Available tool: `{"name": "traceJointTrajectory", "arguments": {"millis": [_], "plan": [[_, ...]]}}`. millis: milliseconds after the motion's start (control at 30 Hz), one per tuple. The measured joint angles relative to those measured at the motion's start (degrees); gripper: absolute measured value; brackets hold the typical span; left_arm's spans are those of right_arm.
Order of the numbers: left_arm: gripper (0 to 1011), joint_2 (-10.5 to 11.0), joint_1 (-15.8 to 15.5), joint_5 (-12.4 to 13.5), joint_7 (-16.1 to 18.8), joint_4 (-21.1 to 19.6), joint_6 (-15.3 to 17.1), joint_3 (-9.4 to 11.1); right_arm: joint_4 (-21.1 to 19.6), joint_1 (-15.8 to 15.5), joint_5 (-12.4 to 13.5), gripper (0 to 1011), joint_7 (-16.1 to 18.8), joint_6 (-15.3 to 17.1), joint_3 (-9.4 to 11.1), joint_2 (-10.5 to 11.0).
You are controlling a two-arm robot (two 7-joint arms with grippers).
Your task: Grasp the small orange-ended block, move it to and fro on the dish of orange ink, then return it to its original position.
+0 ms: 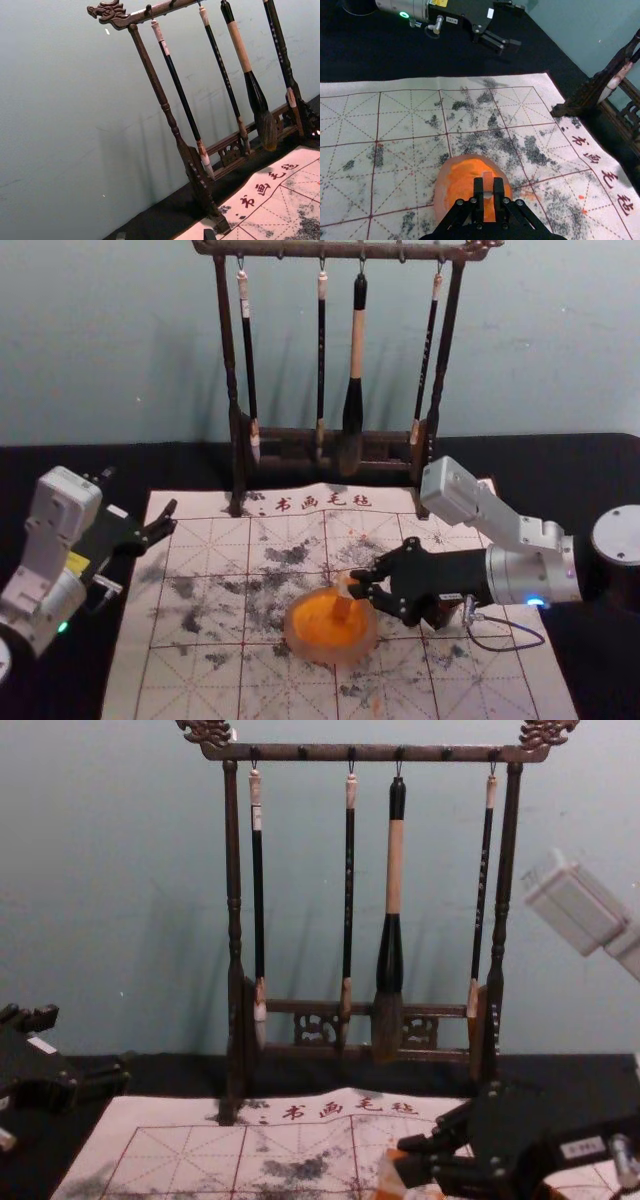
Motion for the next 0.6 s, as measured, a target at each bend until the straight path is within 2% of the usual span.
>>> {"name": "traceJointTrajectory", "arguments": {"millis": [600], "plan": [[1001,0.0,0.0,0.0,0.0,0.0,0.0,0.0,-4.4,-2.8,1.3,84,1.2,0.2,0.4,3.0]]}}
